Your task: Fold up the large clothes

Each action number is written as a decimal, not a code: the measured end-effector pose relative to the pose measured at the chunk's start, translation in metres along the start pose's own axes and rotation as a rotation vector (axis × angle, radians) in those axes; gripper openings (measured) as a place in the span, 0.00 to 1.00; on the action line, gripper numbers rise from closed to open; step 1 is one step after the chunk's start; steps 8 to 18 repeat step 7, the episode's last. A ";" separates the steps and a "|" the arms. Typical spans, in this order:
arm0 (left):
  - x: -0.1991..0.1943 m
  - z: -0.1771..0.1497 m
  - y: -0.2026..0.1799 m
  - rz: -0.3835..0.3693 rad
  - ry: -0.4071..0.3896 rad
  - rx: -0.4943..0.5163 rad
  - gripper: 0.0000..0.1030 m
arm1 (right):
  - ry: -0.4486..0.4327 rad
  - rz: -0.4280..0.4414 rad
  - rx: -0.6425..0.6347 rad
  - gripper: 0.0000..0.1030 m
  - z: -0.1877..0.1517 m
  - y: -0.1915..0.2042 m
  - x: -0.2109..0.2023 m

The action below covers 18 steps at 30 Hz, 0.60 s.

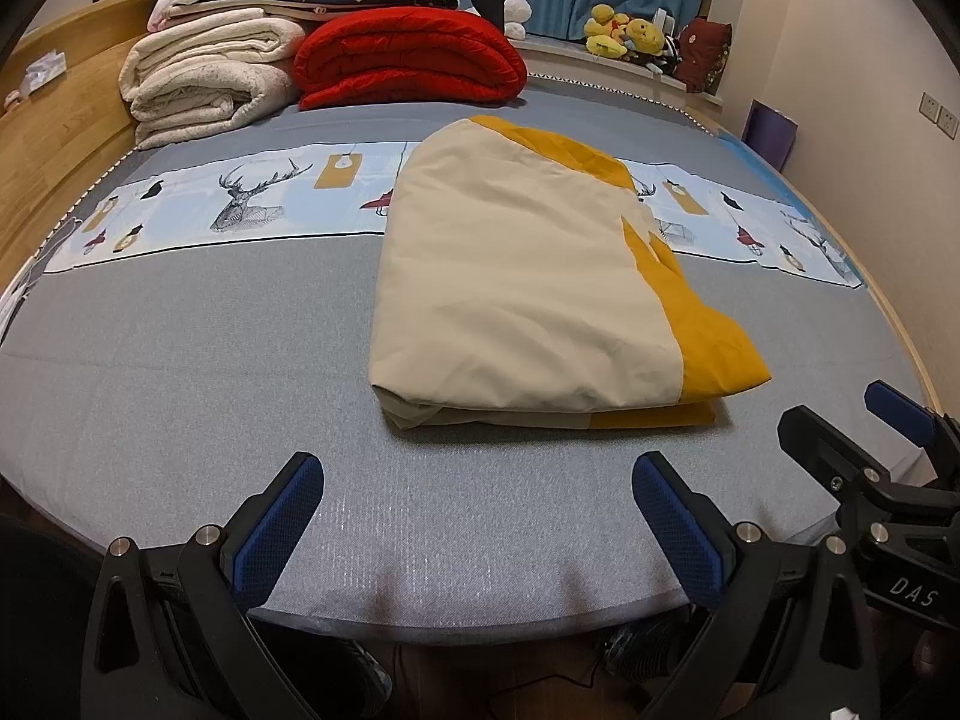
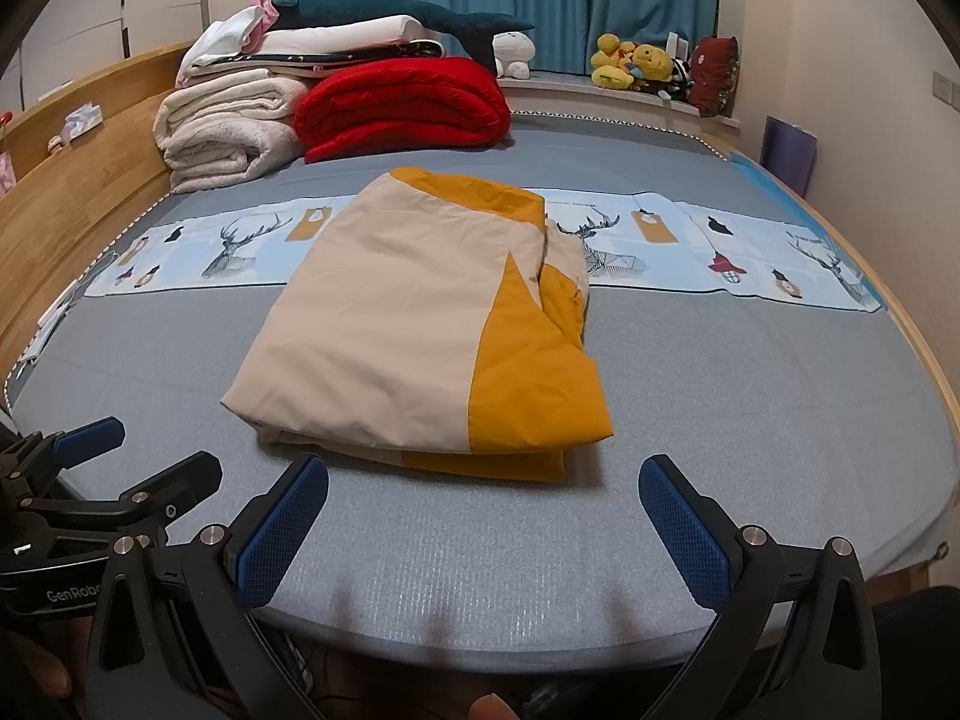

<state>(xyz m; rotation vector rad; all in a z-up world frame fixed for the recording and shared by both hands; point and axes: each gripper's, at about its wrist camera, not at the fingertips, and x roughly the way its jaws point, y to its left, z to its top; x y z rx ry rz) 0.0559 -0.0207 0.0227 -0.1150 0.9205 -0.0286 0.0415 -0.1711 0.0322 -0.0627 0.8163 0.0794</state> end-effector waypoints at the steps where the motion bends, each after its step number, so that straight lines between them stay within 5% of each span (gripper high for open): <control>1: -0.001 0.001 0.000 0.001 0.000 0.000 0.99 | 0.000 0.000 0.000 1.00 -0.001 0.000 0.000; 18: -0.001 0.001 0.000 0.000 0.001 -0.002 0.99 | 0.001 0.000 0.001 1.00 -0.001 0.000 0.000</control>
